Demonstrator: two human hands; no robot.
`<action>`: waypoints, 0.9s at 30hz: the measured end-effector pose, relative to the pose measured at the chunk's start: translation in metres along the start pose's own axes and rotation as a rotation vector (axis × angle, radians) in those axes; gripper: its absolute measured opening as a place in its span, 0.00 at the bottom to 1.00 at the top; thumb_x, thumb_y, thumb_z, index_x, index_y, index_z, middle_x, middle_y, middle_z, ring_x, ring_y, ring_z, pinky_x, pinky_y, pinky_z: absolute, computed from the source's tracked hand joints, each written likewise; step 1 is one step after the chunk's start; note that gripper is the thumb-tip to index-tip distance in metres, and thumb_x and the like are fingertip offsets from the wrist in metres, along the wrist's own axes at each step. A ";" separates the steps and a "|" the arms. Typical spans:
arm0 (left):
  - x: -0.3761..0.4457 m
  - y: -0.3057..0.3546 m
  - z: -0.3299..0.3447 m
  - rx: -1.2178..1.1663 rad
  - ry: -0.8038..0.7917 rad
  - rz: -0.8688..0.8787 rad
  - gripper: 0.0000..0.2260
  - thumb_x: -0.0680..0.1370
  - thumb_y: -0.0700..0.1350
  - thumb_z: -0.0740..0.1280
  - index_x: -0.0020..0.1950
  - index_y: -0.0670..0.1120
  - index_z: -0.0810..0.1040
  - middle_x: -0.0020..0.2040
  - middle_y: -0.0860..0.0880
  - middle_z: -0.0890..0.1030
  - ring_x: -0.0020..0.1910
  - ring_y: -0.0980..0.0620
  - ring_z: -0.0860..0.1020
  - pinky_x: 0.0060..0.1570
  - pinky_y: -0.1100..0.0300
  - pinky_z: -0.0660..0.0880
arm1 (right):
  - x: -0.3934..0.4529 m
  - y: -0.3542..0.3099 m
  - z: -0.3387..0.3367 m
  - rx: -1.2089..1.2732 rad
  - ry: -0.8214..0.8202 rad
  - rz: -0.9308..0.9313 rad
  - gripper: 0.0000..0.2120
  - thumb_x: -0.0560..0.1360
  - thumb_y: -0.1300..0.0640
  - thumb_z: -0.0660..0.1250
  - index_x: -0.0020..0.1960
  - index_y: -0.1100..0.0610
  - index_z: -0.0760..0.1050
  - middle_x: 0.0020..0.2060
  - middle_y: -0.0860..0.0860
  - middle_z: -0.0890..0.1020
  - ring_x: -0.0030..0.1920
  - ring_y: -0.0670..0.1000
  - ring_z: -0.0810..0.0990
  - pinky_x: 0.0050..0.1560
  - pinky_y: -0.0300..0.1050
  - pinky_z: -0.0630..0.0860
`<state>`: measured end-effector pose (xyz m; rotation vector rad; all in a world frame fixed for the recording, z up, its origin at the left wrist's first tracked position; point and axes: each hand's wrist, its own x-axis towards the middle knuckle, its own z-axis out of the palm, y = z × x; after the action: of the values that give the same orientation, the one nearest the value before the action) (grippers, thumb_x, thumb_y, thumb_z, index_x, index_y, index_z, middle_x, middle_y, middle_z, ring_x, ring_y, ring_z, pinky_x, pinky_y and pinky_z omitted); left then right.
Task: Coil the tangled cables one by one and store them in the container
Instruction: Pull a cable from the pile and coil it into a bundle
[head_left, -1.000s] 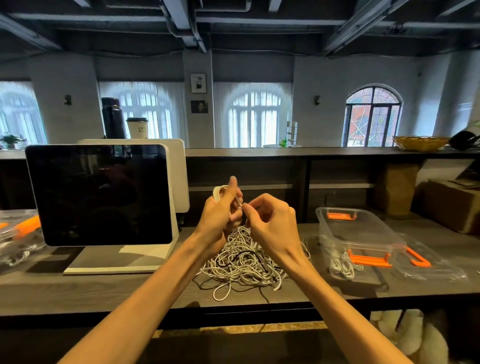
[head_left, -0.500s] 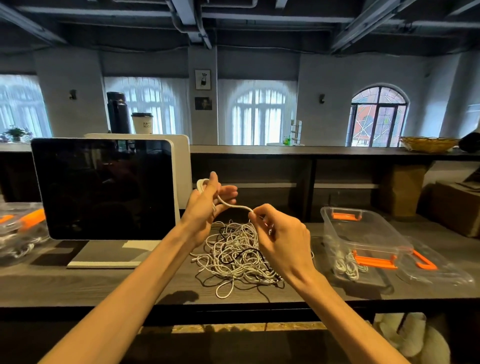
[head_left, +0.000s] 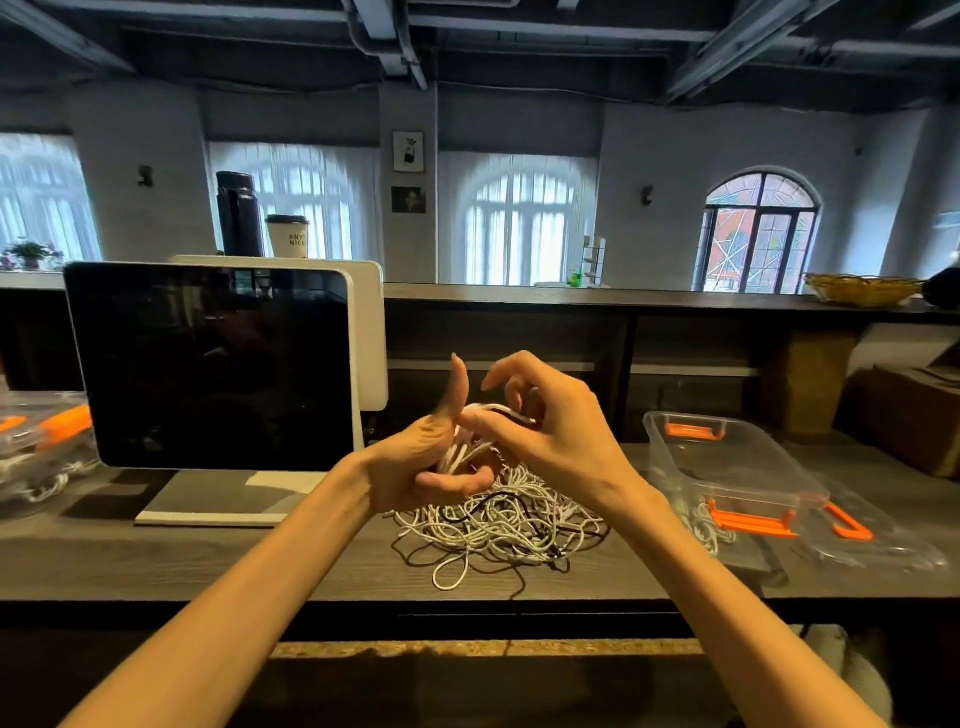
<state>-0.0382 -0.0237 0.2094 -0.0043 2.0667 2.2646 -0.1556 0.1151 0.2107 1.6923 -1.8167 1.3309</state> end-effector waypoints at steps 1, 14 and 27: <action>-0.001 -0.002 -0.002 0.016 -0.066 0.008 0.37 0.66 0.78 0.55 0.51 0.50 0.82 0.27 0.49 0.73 0.18 0.60 0.64 0.20 0.71 0.61 | 0.000 -0.002 -0.001 0.049 -0.036 0.019 0.13 0.76 0.42 0.72 0.54 0.49 0.81 0.40 0.41 0.79 0.42 0.44 0.79 0.41 0.43 0.80; 0.000 -0.003 0.002 -0.144 0.076 0.218 0.17 0.84 0.50 0.58 0.57 0.38 0.80 0.27 0.51 0.70 0.18 0.60 0.64 0.19 0.68 0.56 | -0.001 0.007 -0.014 0.377 0.014 0.293 0.11 0.79 0.46 0.70 0.51 0.54 0.82 0.38 0.51 0.84 0.38 0.45 0.81 0.38 0.36 0.76; 0.022 -0.005 0.015 -0.085 0.564 0.448 0.21 0.80 0.59 0.63 0.55 0.41 0.79 0.30 0.48 0.72 0.23 0.57 0.65 0.23 0.68 0.60 | -0.012 0.002 0.015 -0.085 0.131 0.056 0.04 0.80 0.59 0.70 0.48 0.59 0.81 0.34 0.46 0.82 0.34 0.45 0.81 0.36 0.39 0.80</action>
<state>-0.0596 -0.0074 0.2050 -0.2351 2.4251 2.8856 -0.1491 0.1103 0.1935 1.4850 -1.8308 1.3339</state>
